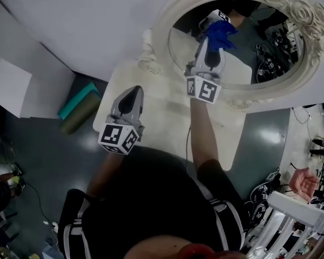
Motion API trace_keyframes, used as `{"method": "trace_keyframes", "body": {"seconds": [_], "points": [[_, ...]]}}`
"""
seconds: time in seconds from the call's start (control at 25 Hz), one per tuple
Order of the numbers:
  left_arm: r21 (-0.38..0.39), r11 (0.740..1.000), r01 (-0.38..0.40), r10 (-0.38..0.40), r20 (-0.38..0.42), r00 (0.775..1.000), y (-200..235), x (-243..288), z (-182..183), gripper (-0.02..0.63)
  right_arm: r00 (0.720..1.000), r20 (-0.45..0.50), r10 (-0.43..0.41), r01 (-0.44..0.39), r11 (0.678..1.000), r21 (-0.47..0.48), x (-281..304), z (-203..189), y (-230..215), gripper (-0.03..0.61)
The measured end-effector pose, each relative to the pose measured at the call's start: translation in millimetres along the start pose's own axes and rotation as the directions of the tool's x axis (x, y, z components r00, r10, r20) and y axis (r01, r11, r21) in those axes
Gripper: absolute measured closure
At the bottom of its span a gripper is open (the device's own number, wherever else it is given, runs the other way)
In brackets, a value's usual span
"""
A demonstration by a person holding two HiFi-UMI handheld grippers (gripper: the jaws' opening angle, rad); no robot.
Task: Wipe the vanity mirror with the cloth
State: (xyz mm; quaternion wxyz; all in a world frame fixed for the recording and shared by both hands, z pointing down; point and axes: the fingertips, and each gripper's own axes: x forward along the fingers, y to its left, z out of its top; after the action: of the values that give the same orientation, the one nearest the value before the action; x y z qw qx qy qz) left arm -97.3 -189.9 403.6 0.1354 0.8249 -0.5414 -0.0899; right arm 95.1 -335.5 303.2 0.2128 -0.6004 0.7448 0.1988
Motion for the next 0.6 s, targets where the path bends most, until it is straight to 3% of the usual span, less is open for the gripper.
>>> {"method": "trace_keyframes", "body": {"seconds": [0.28, 0.6], "points": [[0.006, 1.0, -0.028, 0.029, -0.005, 1.0, 9.9, -8.0, -0.5, 0.601, 0.995, -0.042, 0.088, -0.088, 0.996, 0.0, 5.8, -23.5, 37.8, 0.506], [0.014, 0.997, -0.074, 0.074, 0.003, 0.997, 24.2, -24.0, 3.7, 0.601, 0.99, -0.048, 0.136, -0.13, 0.985, 0.11, 6.3, -46.7, 68.7, 0.506]]}}
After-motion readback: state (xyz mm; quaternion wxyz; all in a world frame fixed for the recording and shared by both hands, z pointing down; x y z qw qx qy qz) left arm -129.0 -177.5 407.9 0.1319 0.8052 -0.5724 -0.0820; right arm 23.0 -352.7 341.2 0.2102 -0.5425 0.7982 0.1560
